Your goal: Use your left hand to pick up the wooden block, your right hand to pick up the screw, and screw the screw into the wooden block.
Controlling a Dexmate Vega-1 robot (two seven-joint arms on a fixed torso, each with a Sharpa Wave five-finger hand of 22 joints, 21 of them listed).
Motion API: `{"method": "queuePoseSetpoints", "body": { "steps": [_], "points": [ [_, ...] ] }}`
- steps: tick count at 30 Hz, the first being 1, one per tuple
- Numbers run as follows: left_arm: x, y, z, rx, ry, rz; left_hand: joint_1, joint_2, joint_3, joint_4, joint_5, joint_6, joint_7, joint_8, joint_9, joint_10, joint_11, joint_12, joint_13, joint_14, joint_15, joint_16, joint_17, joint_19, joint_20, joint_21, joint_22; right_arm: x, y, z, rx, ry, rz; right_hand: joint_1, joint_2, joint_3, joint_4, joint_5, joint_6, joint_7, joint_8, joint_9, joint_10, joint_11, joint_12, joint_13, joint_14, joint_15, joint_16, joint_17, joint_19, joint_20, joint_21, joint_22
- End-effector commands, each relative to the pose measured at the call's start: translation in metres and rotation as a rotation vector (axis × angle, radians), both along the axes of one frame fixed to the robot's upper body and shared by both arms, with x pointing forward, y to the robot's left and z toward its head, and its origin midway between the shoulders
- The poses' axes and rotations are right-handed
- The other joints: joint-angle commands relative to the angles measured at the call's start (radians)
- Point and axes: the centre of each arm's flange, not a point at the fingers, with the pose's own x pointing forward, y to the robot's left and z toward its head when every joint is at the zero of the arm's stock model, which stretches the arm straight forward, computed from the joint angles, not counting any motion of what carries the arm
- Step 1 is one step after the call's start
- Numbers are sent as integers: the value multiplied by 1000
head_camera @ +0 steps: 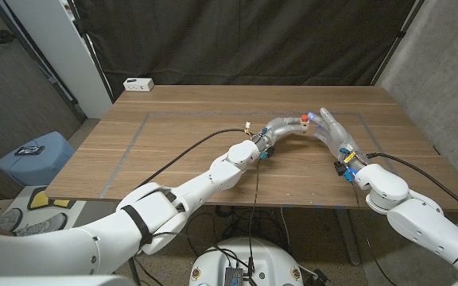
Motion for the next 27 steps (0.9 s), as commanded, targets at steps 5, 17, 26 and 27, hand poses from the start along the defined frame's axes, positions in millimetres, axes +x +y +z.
{"method": "queuePoseSetpoints", "body": {
  "steps": [5, 17, 26, 27],
  "points": [
    [8, 0, 3, 5, 9, 4, 42, 20, 12, -2, 8, -5, 22, -5, 5, -11, -3, -3, 8, -14, -57, -3, 1, 3, 4, 1, 5, -2, 2, -3, -8, 19, -3, 10, 2, 4, 3, 9, 3, 0, 4, 4, -40, 1, 1, 4, -112, -2, 1, 3, 10, -1, 5, 2],
    [11, 1, 5, 5, 8, 6, 65, 30, 21, -4, 14, -44, 38, -17, 4, -47, 0, -6, 9, -32, -49, -11, 0, 1, 10, 1, 5, -3, 5, -1, -28, 18, 17, 13, 3, 6, 2, 10, 1, 3, 3, 3, -40, 4, 1, 4, -112, -3, 0, 2, 12, -3, 4, 2],
    [12, 1, 6, 6, 9, 7, 73, 35, 25, -4, 16, -59, 39, -19, 4, -61, 5, -4, 10, -39, -45, -14, -1, -1, 14, 0, 5, -5, 4, 1, -39, 15, 26, 15, 4, 7, 1, 11, 4, 7, 4, 3, -38, 4, 1, 3, -112, -4, -1, 2, 16, -3, 5, 2],
    [12, 1, 6, 6, 9, 7, 73, 35, 25, -4, 17, -60, 39, -20, 4, -61, 5, -4, 10, -39, -45, -15, -1, -1, 15, 0, 5, -5, 4, 2, -39, 14, 26, 15, 4, 7, 1, 11, 5, 10, 5, 3, -38, 5, 1, 3, -112, -4, -1, 2, 16, -3, 5, 2]
  ]
}}
